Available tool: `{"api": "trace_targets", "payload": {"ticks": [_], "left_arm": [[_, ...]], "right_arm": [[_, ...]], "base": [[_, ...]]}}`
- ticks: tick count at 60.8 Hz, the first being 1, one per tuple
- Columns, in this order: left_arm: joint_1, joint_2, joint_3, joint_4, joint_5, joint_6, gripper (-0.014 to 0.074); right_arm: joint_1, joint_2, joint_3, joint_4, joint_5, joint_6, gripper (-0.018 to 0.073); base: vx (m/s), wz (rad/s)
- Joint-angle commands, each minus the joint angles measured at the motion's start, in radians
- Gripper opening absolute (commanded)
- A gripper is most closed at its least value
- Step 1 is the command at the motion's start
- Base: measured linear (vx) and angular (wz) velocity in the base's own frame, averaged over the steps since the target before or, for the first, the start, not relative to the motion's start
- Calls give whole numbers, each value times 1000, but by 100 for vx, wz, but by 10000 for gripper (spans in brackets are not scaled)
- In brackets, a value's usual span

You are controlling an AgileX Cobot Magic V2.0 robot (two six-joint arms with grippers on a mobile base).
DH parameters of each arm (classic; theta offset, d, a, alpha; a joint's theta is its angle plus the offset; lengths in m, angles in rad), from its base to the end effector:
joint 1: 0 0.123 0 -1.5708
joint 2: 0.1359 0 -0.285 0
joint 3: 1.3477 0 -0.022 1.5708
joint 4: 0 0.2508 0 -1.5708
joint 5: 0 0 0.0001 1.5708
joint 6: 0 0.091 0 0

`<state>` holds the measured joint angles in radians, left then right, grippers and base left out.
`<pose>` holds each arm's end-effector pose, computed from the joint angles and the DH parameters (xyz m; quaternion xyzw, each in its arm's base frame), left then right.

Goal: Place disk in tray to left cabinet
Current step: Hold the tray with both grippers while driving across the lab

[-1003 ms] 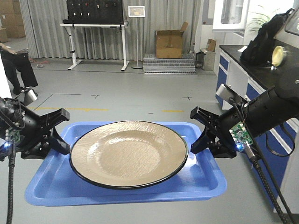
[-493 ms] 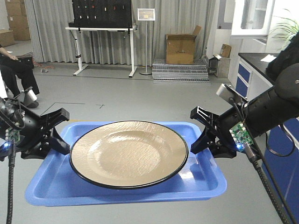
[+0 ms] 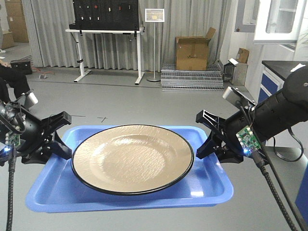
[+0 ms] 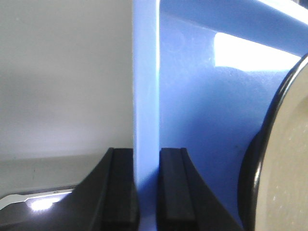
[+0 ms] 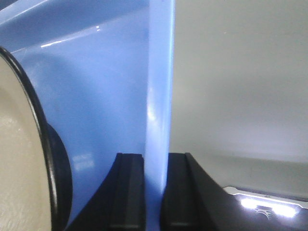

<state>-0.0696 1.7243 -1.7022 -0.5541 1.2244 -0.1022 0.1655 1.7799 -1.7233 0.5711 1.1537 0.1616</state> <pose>0.3616 -0.0704 0.3638 -0.0537 0.9408 -0.2867 0.1725 0.3726 0.1079 0.3520 0.0523 0.9357 0.3074 0.1651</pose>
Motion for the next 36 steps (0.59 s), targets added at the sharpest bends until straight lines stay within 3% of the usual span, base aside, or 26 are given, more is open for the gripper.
{"api": "trace_targets", "payload": {"ticks": [1,36], "left_arm": [[-42,-58,-33,-240,30,-12,0],[-42,-58,-33,-240,30,-12,0]], "right_arm": [[31,-51,-43,245,-43,-2,-2],[31,-51,-43,245,-44,-2,-2]], "base": [[62,-1],[64,-3]]}}
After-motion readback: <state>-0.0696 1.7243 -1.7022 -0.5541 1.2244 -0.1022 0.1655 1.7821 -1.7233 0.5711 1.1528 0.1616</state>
